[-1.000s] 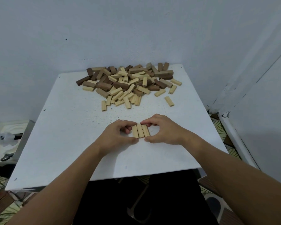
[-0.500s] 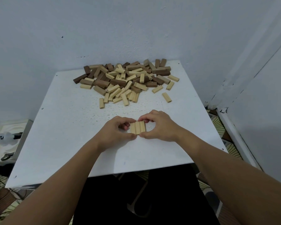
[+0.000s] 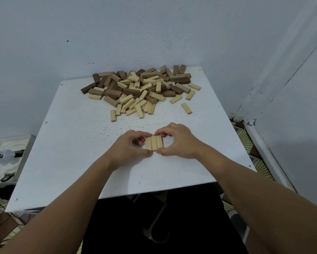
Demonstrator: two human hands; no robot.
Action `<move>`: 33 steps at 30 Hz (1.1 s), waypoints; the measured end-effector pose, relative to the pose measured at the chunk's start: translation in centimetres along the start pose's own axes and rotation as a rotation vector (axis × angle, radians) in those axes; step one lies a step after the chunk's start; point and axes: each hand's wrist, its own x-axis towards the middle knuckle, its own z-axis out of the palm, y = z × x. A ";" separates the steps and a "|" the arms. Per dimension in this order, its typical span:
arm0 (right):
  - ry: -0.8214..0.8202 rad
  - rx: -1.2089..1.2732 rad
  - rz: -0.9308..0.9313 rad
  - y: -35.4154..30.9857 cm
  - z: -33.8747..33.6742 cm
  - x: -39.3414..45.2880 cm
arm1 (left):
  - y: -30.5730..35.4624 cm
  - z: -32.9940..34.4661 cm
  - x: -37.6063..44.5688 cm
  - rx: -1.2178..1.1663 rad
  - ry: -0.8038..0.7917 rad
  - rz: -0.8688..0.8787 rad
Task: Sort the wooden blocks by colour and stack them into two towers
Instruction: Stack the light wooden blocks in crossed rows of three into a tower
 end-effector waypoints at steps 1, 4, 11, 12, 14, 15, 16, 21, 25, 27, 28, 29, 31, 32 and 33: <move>0.000 -0.003 0.000 0.0 0.0 0.0 | 0.0 0.0 0.0 -0.006 0.000 -0.001; -0.005 -0.011 0.002 -0.1 0.0 -0.1 | 0.0 0.1 -0.1 0.001 0.005 0.006; -0.016 -0.037 -0.008 -0.8 0.2 -1.2 | -0.1 -0.1 -0.7 0.148 -0.003 0.030; -0.008 -0.047 -0.010 -1.0 0.5 -1.5 | -0.2 -0.2 -1.0 0.168 -0.010 0.034; 0.005 -0.071 -0.020 -1.4 1.1 -1.8 | -0.6 -0.5 -1.6 0.181 -0.016 0.030; 0.010 -0.079 -0.024 -1.7 1.4 -1.9 | -0.8 -0.7 -1.9 0.178 -0.015 0.025; 0.012 -0.085 -0.022 -1.9 1.5 -1.9 | -1.0 -0.9 -2.1 0.170 -0.015 0.019; 0.003 -0.100 -0.004 -2.0 1.5 -1.8 | -1.1 -0.9 -2.4 0.116 -0.012 0.005; 0.008 -0.110 0.001 -2.0 1.6 -1.9 | -1.4 -0.7 -2.3 0.069 0.000 0.001; 0.007 -0.116 0.003 -2.0 1.6 -1.9 | -1.4 -0.8 -2.3 0.071 -0.004 0.001; 0.004 -0.121 0.004 -2.0 1.6 -1.8 | -1.4 -0.8 -2.3 0.071 -0.005 0.001; -0.001 -0.126 0.003 -2.0 1.5 -1.8 | -1.3 -0.8 -2.3 0.067 -0.006 0.000; -0.015 -0.132 0.001 -2.0 1.5 -1.8 | -1.2 -0.9 -2.2 0.063 -0.014 -0.004; -0.019 -0.132 0.002 -2.0 1.5 -1.9 | -1.1 -0.9 -2.3 0.059 -0.020 -0.008; -0.020 -0.131 0.003 -1.9 1.5 -1.9 | -1.1 -0.9 -2.3 0.051 -0.025 -0.014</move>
